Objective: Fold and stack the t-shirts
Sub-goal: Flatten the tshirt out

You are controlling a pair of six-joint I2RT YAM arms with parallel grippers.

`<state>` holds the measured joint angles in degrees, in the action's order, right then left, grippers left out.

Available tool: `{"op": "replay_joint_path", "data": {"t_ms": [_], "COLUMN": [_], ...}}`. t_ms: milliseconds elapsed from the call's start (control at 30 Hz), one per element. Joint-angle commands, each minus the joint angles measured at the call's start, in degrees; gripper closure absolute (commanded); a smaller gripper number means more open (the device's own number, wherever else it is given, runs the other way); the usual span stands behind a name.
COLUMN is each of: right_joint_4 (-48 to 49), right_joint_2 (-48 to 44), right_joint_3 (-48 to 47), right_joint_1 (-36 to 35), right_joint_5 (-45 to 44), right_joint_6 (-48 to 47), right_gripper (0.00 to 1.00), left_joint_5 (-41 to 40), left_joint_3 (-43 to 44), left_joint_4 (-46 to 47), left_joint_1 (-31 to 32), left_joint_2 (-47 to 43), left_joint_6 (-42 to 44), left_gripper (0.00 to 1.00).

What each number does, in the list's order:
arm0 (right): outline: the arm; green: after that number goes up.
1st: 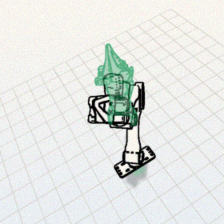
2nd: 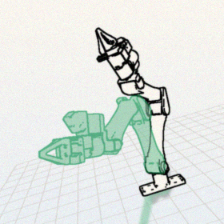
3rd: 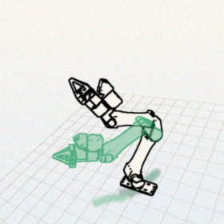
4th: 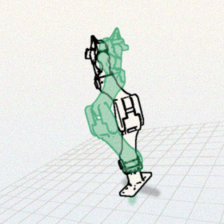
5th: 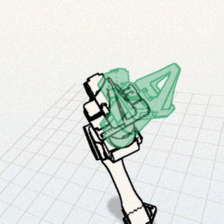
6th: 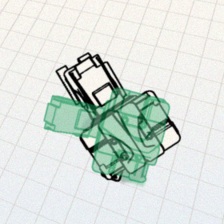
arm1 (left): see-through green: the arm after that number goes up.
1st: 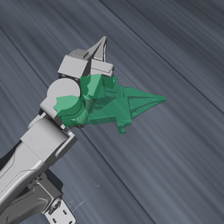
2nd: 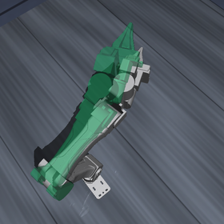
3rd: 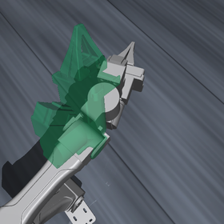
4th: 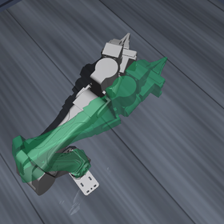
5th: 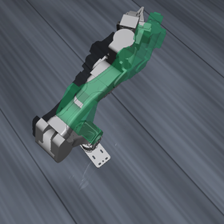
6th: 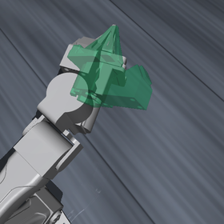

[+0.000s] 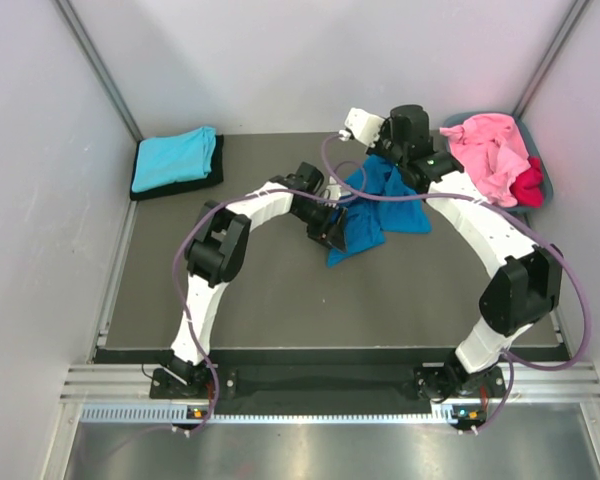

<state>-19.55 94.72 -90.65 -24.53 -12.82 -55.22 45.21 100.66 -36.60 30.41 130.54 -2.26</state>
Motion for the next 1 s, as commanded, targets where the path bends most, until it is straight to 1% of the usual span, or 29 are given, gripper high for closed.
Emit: {"op": "replay_joint_path", "data": {"t_ms": [0, 67, 167, 233, 267, 333, 367, 400, 433, 467, 500, 533, 567, 600, 633, 667, 733, 767, 800, 833, 867, 900, 933, 967], "right_joint_4": [2.1, 2.1, 2.2, 2.4, 2.4, 2.2, 2.1, 1.4, -0.5, -7.3, -11.1, -13.8, -15.2, -15.0, -15.3, -16.2, -17.4, -19.6, -21.3, -23.8, -24.6, -25.6, -27.5, -28.6], "right_joint_2": [-0.1, 0.0, 0.1, 0.0, 0.0, -0.2, -0.7, -0.6, -0.3, 0.8, 1.1, 0.9, -1.5, -3.3, -5.1, -8.1, -11.1, -14.0, -15.5, -17.4, -21.5, -23.9, -26.2, -30.6], "right_joint_3": [-1.7, -1.8, -2.0, -2.5, -2.7, -3.8, -4.5, -7.3, -9.9, -13.0, -18.4, -18.9, -18.1, -14.4, -12.9, -11.6, -8.5, -7.9, -6.8, -6.0, -5.1, -2.7, -1.6, -0.6], "right_joint_1": [0.7, 0.8, 1.2, 1.6, 1.7, 2.9, 3.5, 5.3, 6.5, 8.1, 11.1, 12.2, 12.9, 13.1, 13.1, 13.0, 13.1, 13.1, 13.0, 13.0, 13.0, 13.1, 13.1, 13.0], "right_joint_5": [-1.0, -1.0, -1.1, -1.3, -1.4, -1.5, -1.6, -1.4, -0.6, 1.3, 8.1, 11.6, 14.7, 18.2, 20.2, 22.0, 24.1, 24.9, 28.3, 30.2, 31.6, 33.3, 33.9, 34.4], "right_joint_6": [1.1, 1.1, 1.2, 1.3, 1.9, 3.6, 5.2, 10.3, 14.2, 18.9, 28.4, 32.0, 36.1, 37.2, 37.8, 38.8, 40.7, 41.3, 40.9, 40.2, 39.8, 39.5, 39.3, 39.1], "right_gripper": [1.0, 1.0, 1.0, 1.0, 1.0, 1.0, 1.0, 1.0, 1.0, 1.0, 1.0, 1.0, 1.0, 1.0, 1.0, 1.0, 1.0, 1.0, 1.0, 1.0, 1.0, 1.0, 1.0, 1.0], "left_joint_5": [0.2, 0.3, -1.4, -2.8, -4.9, -7.5, -10.5, -11.9, -13.2, -14.7, -16.2, -16.7, -17.3, -19.5, -20.9, -21.9, -24.1, -25.3, -26.7, -30.1, -31.4, -32.6, -33.8, -34.1], "left_joint_3": [2.4, 2.4, 2.5, 2.5, 2.4, 1.9, 1.7, 1.4, 1.2, 0.5, -1.3, -2.3, -3.4, -6.0, -7.6, -11.2, -14.7, -16.4, -19.9, -21.9, -24.0, -27.9, -29.9, -33.4], "left_joint_4": [-0.4, -0.1, -0.8, -1.6, -3.1, -4.5, -6.2, -7.1, -8.0, -8.4, -8.4, -8.5, -8.6, -8.1, -7.4, -6.7, -4.3, -3.3, -2.2, 0.4, 1.9, 3.0, 5.3, 6.4], "left_joint_1": [1.3, 1.3, 0.7, -0.3, -1.9, -4.3, -7.2, -8.7, -10.2, -13.1, -14.4, -15.6, -17.5, -18.0, -18.3, -18.3, -18.4, -18.3, -18.3, -18.3, -18.3, -18.3, -18.3, -18.3], "left_joint_2": [1.6, 2.5, 2.4, 0.1, -3.0, -7.1, -11.7, -13.9, -16.2, -20.6, -22.9, -25.0, -29.0, -31.0, -33.2, -37.6, -42.4, -47.4, -50.1, -53.0, -58.7, -61.6, -64.8, -70.5], "left_joint_6": [-0.2, -1.3, -0.6, 0.7, 1.6, 6.1, 7.9, 10.0, 14.2, 16.0, 19.3, 20.6, 21.8, 22.9, 24.6, 25.6, 28.7, 29.5, 30.0, 30.6, 30.6, 30.6, 31.2, 31.4], "left_gripper": [0.38, 0.56, 1.0, 1.0, 1.0, 1.0, 1.0, 1.0, 1.0, 1.0, 1.0, 1.0, 1.0, 1.0, 1.0, 1.0, 1.0, 1.0, 1.0, 1.0, 1.0, 1.0, 1.0, 1.0]}}
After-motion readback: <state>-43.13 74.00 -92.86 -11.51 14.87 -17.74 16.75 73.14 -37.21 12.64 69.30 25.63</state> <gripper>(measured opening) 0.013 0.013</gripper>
